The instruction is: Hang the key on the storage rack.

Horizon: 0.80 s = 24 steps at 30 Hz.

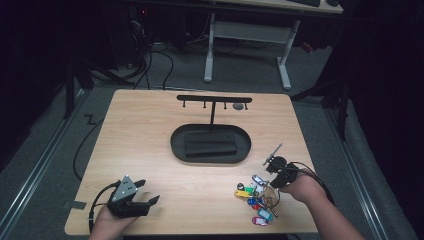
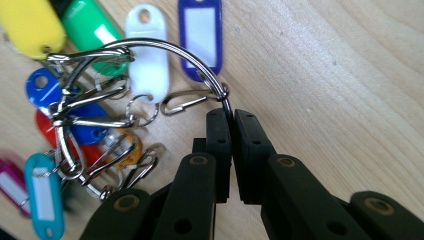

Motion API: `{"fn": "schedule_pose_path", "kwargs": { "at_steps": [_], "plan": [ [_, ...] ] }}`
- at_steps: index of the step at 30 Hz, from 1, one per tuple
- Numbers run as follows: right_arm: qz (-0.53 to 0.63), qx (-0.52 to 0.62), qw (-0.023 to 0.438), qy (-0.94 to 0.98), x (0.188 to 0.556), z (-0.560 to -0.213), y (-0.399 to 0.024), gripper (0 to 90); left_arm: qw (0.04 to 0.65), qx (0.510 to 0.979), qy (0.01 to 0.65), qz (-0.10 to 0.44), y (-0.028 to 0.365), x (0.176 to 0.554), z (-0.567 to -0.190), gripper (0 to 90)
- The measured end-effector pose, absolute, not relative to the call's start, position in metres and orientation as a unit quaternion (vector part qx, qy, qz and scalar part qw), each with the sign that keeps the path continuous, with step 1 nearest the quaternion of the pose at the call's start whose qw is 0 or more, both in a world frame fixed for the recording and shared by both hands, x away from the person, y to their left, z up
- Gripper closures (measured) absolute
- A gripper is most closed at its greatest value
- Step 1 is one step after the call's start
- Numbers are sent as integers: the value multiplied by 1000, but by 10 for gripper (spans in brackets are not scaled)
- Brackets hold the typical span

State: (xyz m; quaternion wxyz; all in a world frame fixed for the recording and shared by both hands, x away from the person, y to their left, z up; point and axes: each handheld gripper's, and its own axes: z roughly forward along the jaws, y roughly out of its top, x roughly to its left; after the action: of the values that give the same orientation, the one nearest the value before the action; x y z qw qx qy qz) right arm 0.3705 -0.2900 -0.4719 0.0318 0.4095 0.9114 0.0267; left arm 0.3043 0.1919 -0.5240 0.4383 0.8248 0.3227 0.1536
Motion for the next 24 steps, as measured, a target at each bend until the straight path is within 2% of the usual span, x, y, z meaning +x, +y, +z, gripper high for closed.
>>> {"fn": "schedule_pose_path", "kwargs": {
  "at_steps": [13, 24],
  "plan": [
    [25, 418, 34, 907, 360, -425, -281, 865, 439, 826, 319, 152, 192, 303, -524, 256],
    [23, 399, 55, 915, 355, -382, -278, 878, 438, 828, 317, 149, 192, 303, -524, 258]
  ]
}}
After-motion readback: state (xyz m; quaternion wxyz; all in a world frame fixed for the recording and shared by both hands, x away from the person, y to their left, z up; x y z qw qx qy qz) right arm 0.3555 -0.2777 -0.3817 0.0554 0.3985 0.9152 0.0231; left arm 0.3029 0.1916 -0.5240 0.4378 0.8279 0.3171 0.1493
